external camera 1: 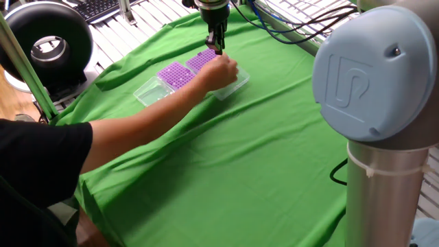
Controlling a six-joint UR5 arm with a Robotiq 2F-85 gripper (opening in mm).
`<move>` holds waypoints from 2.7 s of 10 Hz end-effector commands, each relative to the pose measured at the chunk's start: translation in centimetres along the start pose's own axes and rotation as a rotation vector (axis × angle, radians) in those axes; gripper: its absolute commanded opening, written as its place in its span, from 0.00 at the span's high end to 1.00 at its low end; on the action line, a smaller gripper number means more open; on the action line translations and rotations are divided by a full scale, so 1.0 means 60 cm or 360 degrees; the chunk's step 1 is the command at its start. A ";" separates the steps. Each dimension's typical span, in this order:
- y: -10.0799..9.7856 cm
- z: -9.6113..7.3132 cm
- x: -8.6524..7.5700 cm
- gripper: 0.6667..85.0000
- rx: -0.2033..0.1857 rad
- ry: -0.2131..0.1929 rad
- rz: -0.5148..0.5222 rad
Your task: Insert a small pipette tip into the holder for small pipette tips
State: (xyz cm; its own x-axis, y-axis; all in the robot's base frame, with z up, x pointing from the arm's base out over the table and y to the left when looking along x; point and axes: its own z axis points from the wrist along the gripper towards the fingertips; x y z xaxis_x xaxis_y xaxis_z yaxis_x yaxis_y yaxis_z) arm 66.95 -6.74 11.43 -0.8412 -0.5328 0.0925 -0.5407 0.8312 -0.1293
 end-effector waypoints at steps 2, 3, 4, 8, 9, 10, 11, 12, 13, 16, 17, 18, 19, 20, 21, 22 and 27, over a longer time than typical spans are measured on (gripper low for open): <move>0.008 -0.010 -0.011 0.69 -0.0010 -0.0015 0.0012; 0.007 -0.010 -0.013 0.69 -0.0006 -0.0021 0.0014; 0.005 -0.010 -0.014 0.69 -0.0005 -0.0026 0.0014; 0.007 -0.010 -0.019 0.69 -0.0016 -0.0042 0.0012; 0.008 -0.009 -0.020 0.69 -0.0020 -0.0044 0.0009; 0.011 -0.007 -0.025 0.69 -0.0027 -0.0055 0.0012; 0.019 -0.005 -0.033 0.68 -0.0046 -0.0067 0.0036; 0.029 -0.005 -0.043 0.68 -0.0070 -0.0081 0.0066; 0.042 -0.001 -0.055 0.68 -0.0092 -0.0093 0.0105; 0.087 0.019 -0.088 0.67 -0.0116 -0.0099 0.0227; 0.101 0.027 -0.100 0.68 -0.0115 -0.0102 0.0264; 0.103 0.036 -0.108 0.68 -0.0108 -0.0109 0.0261; 0.097 0.047 -0.116 0.68 -0.0100 -0.0128 0.0243; 0.096 0.057 -0.124 0.68 -0.0099 -0.0141 0.0246; 0.091 0.065 -0.132 0.68 -0.0086 -0.0160 0.0244; 0.089 0.069 -0.137 0.68 -0.0087 -0.0174 0.0245; 0.095 0.077 -0.146 0.69 -0.0115 -0.0194 0.0253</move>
State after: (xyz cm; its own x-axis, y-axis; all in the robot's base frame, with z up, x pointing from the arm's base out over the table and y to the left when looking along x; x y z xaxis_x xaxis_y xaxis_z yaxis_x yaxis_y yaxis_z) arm 70.97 1.41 5.65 -0.9086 -0.4165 -0.0302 -0.4132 0.9072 -0.0792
